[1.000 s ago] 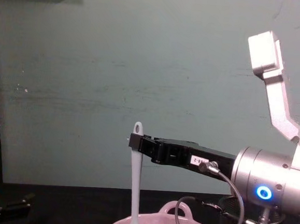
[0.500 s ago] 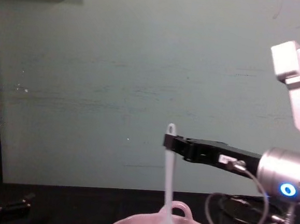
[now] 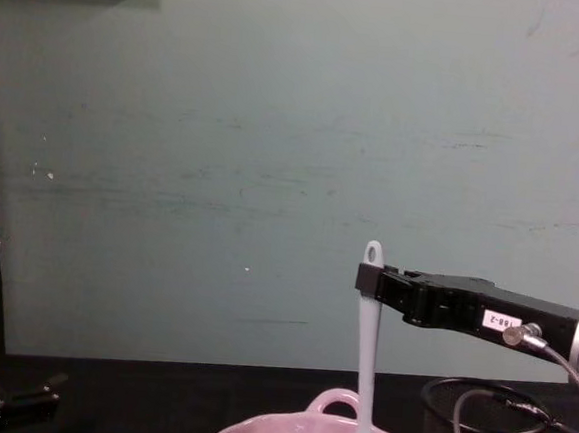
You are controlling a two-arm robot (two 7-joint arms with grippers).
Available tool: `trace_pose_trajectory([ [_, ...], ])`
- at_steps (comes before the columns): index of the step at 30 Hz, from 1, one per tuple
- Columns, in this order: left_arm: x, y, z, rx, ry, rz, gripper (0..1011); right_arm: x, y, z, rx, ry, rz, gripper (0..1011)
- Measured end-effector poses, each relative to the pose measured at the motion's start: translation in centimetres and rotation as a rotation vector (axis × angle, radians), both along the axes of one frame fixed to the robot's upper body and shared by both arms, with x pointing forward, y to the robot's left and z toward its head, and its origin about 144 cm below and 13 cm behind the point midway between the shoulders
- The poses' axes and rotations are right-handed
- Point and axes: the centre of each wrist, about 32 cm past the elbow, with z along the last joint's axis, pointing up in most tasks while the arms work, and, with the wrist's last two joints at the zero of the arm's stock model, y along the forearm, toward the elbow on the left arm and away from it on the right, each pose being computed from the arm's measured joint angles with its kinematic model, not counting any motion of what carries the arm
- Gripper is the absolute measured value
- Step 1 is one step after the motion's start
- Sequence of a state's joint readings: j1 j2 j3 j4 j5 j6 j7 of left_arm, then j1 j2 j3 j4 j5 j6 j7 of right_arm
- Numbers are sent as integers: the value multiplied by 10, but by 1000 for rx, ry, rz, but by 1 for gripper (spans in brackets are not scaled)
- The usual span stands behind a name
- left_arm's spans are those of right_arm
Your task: Use the one hand to pick up the spoon and stir the clear water in the bowl.
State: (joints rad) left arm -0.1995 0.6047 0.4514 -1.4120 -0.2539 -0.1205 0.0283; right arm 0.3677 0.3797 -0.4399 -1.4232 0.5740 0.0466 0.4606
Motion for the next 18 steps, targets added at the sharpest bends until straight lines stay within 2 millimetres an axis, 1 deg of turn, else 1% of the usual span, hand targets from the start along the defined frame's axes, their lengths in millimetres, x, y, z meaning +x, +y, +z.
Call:
trace_pose_trajectory([
  [5,0,0,0,0,0,0,1011,-10,6,2,2,-11,34,114],
  [9,0,0,0,0,0,0,1011,-14,17,0,5,-9,74,114],
  [14,0,0,0,0,0,0,1011,-10,30,-3,12,2,110,114],
  [18,0,0,0,0,0,0,1011,-1,41,-4,24,4,129,114],
])
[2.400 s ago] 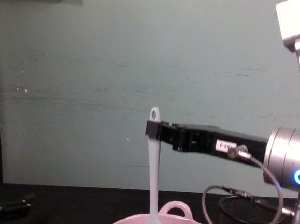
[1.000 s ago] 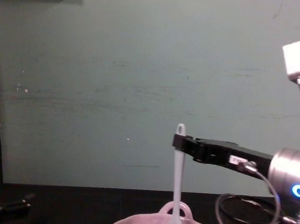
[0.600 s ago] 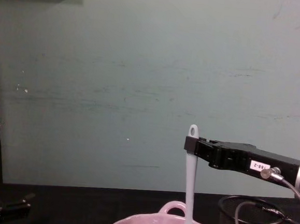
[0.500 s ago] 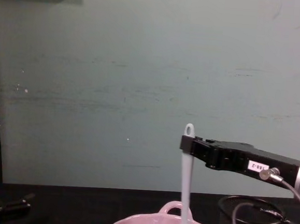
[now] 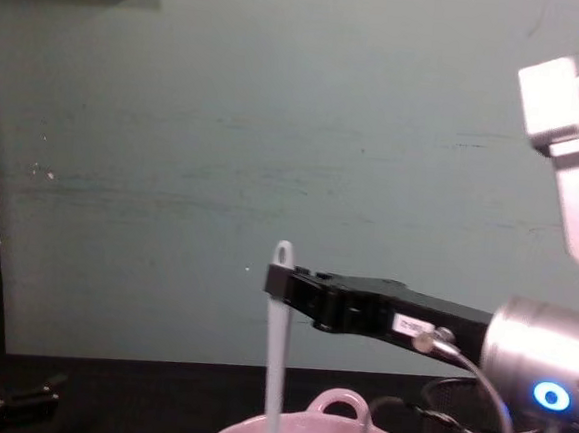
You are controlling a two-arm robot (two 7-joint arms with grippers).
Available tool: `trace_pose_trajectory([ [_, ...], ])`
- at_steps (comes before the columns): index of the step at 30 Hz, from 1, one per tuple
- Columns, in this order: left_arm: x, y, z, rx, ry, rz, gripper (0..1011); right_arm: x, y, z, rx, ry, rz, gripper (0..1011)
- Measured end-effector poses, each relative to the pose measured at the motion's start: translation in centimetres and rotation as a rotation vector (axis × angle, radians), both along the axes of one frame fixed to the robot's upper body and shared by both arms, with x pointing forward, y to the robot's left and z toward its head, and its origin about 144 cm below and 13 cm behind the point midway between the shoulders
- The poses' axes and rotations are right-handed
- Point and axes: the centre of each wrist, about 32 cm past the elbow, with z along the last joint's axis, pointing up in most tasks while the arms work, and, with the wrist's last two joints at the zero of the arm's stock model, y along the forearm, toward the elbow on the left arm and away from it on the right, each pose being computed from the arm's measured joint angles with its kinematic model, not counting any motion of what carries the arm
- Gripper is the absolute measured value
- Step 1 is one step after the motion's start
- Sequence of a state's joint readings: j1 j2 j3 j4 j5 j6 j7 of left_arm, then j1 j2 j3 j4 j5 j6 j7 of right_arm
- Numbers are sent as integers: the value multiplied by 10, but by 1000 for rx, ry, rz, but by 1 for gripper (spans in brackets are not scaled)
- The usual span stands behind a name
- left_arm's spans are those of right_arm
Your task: Use the one hand to pick up the spoon and stir the clear water in the bowl.
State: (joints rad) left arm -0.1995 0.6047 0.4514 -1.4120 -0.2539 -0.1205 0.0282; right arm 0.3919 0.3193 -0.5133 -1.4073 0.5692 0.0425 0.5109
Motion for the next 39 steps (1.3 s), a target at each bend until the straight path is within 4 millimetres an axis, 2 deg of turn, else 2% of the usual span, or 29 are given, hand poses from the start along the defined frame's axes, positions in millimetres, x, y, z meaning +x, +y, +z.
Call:
trace_pose_trajectory([
  [4,0,0,0,0,0,0,1011,14,10,-1,10,0,4,114],
  [9,0,0,0,0,0,0,1011,27,13,-1,12,2,-10,114],
  [17,0,0,0,0,0,0,1011,40,3,0,3,-4,-59,114],
  [19,0,0,0,0,0,0,1011,41,-6,2,-1,-7,-90,114],
  [25,0,0,0,0,0,0,1011,36,-21,2,-4,-12,-125,114],
  [30,0,0,0,0,0,0,1011,24,-31,1,-13,-8,-143,116],
  [39,0,0,0,0,0,0,1011,-3,-32,3,-8,-19,-118,114],
])
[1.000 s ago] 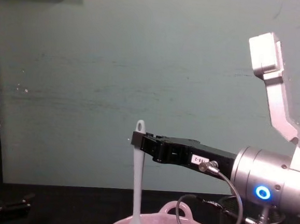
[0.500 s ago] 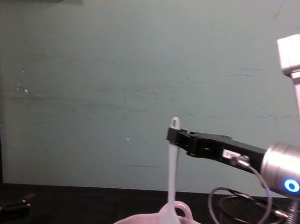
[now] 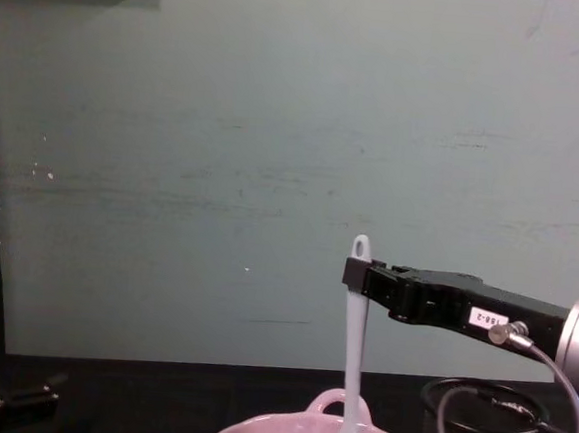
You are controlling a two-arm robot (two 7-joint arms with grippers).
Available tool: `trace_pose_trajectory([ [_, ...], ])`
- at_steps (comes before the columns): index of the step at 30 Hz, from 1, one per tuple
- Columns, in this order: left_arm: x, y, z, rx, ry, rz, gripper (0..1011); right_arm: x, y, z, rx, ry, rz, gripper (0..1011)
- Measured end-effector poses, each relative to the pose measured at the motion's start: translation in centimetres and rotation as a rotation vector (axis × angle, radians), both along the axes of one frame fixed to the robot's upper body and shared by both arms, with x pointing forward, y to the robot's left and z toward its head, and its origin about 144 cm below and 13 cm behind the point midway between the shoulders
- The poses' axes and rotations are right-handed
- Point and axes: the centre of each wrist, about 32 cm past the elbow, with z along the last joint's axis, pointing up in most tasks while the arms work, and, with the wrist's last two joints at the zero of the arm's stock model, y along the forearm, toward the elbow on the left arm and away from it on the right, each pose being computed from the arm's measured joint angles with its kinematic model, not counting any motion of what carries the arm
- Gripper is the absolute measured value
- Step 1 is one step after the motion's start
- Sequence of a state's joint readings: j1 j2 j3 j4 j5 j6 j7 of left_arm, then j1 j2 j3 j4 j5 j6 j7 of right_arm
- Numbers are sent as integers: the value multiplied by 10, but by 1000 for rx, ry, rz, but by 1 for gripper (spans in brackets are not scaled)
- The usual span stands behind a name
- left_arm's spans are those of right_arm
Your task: Use the one hand to pick up the spoon and stir the clear water in the bowl.
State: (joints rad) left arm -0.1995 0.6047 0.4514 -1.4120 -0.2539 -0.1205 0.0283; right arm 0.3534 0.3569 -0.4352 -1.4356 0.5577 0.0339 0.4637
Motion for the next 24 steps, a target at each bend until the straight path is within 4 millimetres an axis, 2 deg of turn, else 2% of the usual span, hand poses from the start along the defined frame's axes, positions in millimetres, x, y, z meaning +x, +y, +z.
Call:
trace_pose_trajectory([
  [10,0,0,0,0,0,0,1011,-6,21,-3,13,4,69,114],
  [18,0,0,0,0,0,0,1011,8,45,-4,27,6,114,114],
  [24,0,0,0,0,0,0,1011,22,52,-5,33,10,112,114],
])
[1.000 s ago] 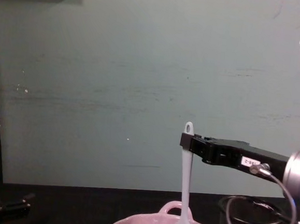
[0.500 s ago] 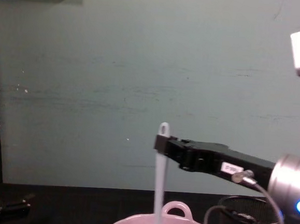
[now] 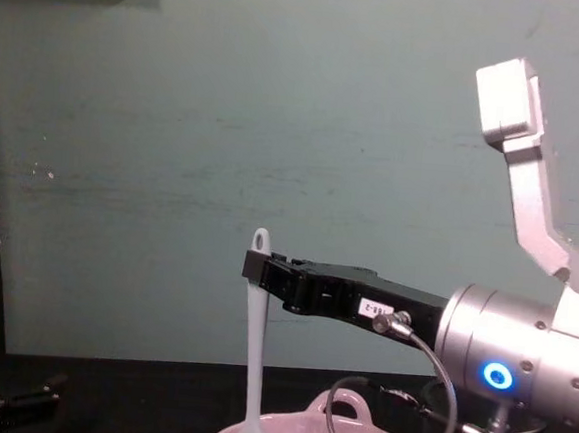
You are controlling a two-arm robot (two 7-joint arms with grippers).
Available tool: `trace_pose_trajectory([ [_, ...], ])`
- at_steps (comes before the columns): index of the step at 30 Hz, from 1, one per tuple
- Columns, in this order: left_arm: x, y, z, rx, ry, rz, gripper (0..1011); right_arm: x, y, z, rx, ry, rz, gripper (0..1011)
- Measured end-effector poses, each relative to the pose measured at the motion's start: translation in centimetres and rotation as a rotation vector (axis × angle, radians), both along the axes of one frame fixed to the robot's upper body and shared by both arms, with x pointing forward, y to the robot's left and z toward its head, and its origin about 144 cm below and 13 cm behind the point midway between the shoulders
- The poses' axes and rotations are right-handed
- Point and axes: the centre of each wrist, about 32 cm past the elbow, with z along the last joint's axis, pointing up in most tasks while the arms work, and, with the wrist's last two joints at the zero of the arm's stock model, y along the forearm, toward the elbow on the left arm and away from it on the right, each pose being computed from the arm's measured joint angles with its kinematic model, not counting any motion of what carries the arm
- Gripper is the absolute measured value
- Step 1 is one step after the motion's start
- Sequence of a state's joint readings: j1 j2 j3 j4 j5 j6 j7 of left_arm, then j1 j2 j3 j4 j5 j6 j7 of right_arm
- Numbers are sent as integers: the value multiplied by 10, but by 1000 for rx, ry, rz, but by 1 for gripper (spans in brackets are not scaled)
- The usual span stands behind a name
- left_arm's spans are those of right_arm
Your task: Use the one hand to pick up the spoon and stir the clear water in the bowl.
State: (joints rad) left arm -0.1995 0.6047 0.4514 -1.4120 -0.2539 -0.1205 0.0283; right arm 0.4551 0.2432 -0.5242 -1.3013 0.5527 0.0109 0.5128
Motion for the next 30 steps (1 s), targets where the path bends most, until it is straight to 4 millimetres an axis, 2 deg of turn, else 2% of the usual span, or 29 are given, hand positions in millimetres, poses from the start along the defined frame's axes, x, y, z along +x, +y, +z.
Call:
trace_pose_trajectory([
  [7,0,0,0,0,0,0,1011,18,-6,0,-1,6,-41,114],
  [14,0,0,0,0,0,0,1011,22,-21,4,-8,4,-84,114],
  [22,0,0,0,0,0,0,1011,8,-41,6,-29,12,-130,114],
  [30,0,0,0,0,0,0,1011,-14,-47,9,-42,9,-122,114],
])
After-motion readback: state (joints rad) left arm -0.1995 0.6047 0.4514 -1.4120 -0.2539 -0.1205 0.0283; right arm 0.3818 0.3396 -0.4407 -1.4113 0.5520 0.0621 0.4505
